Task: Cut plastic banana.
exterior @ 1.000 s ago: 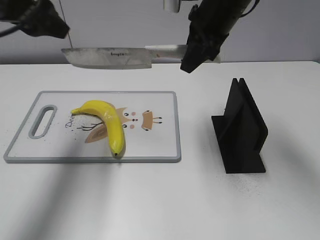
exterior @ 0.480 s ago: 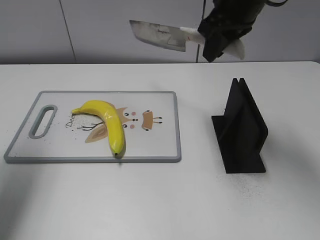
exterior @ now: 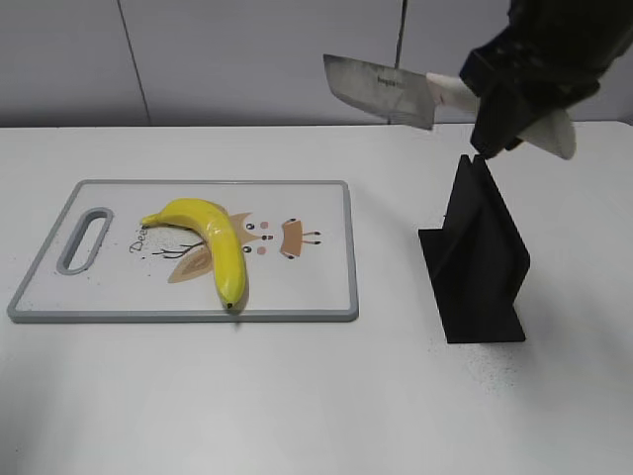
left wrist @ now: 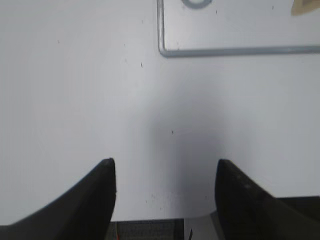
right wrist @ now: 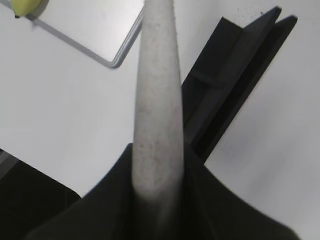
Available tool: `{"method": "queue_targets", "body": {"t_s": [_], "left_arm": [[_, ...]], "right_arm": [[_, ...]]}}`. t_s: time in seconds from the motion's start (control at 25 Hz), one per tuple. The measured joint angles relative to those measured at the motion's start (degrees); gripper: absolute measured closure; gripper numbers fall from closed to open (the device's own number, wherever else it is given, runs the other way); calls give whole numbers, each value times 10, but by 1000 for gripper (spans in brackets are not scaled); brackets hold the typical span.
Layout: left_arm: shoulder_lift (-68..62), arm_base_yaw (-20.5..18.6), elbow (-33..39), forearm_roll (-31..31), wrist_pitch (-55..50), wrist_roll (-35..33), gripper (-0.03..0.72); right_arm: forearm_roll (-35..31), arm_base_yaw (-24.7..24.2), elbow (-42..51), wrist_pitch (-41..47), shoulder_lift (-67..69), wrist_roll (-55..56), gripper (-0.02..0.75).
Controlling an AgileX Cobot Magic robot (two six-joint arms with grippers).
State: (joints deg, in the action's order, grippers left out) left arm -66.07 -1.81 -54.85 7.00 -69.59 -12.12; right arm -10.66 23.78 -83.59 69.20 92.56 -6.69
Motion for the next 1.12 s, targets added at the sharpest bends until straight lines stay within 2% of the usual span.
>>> {"method": "queue_targets", "body": {"t_s": [0.32,0.56,0.96,1.12], "left_arm": [[207,0,174,-17,41,0,98],[379,0,246,2,52,0,98],[616,0,262,14,72,0,98],[663,0,262,17,70,0,98]], "right_arm": [[-1,0,152,-93,-115,25,576],[-2,0,210,-117,-173,36,576],[-3,0,294,-182,-221,84,576],[1,0,326,-221,-238,118,576]]}}
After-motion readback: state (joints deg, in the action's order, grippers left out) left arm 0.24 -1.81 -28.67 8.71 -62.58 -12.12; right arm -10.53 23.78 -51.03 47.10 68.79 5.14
